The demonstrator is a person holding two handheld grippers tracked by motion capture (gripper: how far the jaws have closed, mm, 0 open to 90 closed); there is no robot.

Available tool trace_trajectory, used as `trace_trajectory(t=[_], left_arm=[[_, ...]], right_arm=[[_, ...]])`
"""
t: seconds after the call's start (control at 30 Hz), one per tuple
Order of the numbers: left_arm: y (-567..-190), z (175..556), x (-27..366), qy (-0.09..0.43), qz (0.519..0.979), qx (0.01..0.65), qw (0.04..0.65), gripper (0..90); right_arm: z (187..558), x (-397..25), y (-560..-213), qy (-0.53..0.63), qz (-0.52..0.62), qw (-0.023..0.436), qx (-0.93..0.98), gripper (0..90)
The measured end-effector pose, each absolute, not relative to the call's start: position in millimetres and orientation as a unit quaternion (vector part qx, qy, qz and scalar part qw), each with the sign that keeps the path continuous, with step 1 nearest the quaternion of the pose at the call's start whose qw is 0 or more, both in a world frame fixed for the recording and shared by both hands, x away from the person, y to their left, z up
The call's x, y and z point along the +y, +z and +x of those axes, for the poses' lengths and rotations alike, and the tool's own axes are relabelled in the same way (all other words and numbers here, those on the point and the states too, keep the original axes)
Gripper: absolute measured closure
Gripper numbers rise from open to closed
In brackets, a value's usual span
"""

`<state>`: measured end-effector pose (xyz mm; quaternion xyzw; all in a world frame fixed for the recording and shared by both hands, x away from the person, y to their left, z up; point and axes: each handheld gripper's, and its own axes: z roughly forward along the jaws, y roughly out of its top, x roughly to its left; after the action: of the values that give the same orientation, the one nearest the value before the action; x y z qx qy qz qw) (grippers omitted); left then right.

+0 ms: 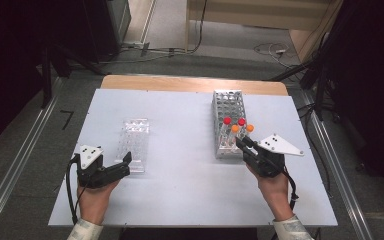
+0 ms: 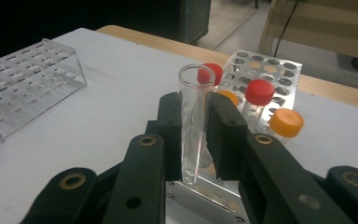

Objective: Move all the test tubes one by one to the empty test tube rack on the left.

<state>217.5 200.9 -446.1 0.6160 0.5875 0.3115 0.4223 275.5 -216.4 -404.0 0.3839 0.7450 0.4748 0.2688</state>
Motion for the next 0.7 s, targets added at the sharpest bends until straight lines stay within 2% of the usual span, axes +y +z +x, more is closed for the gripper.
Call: trace_trajectory(t=[0.7], left_arm=[[-440.4, 236.5, 159.6, 0.296, 0.654, 0.545, 0.434, 5.9]], right_arm=[[261.1, -172.9, -417.6, 0.478, 0.338, 0.225, 0.779, 73.5]])
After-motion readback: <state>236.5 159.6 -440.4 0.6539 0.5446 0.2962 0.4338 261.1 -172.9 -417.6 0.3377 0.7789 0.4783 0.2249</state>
